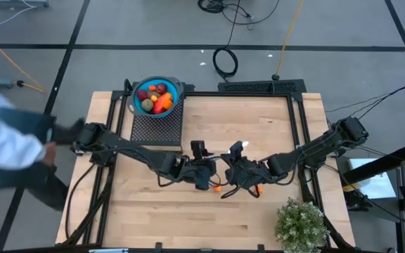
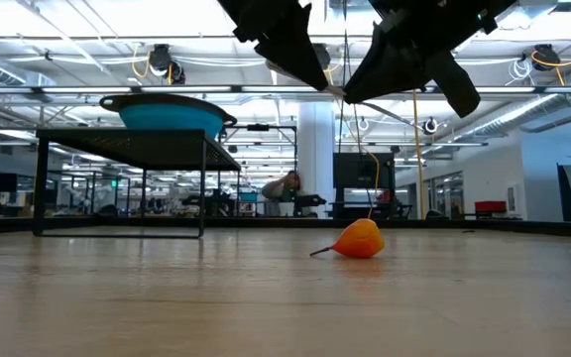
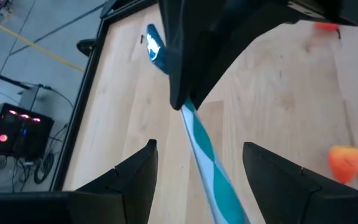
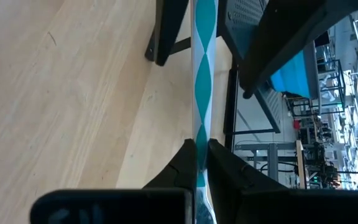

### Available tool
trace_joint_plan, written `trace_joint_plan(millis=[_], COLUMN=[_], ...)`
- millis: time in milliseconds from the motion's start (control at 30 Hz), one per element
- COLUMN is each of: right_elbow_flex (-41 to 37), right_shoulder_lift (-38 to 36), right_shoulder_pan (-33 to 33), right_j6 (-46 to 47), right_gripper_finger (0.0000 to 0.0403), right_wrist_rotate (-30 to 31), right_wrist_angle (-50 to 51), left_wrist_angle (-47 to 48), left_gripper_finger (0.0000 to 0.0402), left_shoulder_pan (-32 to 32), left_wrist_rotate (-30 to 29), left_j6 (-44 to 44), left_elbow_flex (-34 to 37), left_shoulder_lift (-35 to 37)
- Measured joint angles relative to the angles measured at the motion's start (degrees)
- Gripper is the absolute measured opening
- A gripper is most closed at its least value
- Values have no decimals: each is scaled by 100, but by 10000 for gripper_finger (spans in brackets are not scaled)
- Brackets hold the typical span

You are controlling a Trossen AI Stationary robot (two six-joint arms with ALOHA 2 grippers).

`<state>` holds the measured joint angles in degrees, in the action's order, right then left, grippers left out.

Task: Pick & Place Fruit
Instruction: Put the blue knife on the shelf

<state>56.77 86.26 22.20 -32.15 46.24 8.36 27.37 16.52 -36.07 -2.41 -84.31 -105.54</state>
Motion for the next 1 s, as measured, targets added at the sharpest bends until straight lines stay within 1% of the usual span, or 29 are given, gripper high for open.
trace_joint_plan(millis=[367, 900, 1000], right_elbow_flex=[-1, 1, 1], right_shoulder_lift=[0, 0, 0], right_shoulder_pan=[0, 44, 40], right_j6=[6, -20, -3], right_gripper_finger=[11, 11, 11], right_wrist_rotate=[7, 10, 10], right_wrist_angle=[-108, -389, -387], left_wrist_angle=[90, 166, 164], left_gripper_finger=[234, 234, 222], left_shoulder_pan=[-185, -272, -274], left_wrist_rotate=[22, 3, 4], left_j6=[247, 333, 338], left_elbow_flex=[0, 7, 7], left_shoulder_lift=[0, 0, 0])
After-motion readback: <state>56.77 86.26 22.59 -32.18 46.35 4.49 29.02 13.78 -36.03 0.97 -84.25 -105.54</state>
